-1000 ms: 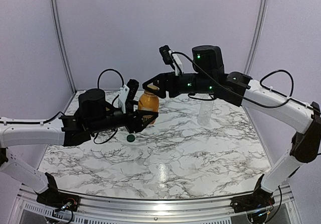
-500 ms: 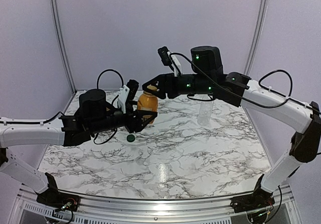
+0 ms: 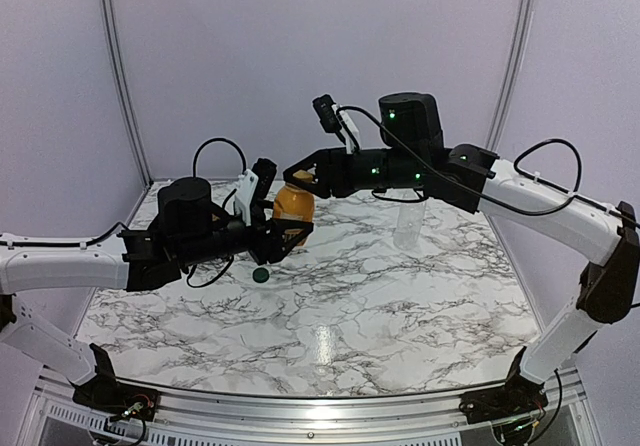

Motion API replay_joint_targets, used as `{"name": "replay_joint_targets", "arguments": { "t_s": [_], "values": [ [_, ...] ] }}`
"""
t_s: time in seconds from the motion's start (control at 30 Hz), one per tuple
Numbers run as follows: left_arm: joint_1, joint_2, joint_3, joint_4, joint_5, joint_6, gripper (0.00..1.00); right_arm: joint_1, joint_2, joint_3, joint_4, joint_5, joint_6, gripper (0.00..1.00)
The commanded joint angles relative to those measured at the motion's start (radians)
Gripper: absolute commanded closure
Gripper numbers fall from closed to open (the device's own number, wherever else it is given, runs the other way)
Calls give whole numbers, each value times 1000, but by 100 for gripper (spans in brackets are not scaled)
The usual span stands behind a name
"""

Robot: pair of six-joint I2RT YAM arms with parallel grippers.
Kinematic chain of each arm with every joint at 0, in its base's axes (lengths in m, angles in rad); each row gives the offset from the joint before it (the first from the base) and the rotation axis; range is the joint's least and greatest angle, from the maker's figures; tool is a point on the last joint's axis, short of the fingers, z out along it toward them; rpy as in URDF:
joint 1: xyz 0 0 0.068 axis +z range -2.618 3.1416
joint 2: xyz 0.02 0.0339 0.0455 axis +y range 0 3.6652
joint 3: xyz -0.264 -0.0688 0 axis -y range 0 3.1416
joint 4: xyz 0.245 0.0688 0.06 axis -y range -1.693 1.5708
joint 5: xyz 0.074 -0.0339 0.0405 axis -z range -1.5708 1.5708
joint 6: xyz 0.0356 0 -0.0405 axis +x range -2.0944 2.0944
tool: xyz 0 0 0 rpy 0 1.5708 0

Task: Unscrew the bottle caps
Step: Unscrew the bottle cap from the plastic bottle.

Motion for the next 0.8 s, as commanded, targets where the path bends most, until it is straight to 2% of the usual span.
{"name": "replay_joint_targets", "arguments": {
  "t_s": [0.0,0.2,0.37,0.57,0.77],
  "values": [
    [-6,-18,16,-4,-13,13,85,12,10,3,21,-11,8,57],
    [-6,-26,17,-4,-15,14,85,10,11,0,18,-12,3,67],
    [-6,-39,16,-3,24,13,85,-7,-1,-23,30,-35,-57,82],
    [-3,-58,16,1,206,29,85,-54,-16,-74,99,-301,-213,90],
    [4,-78,24,26,520,16,85,-96,-36,-122,135,-617,-387,90]
  ]
}}
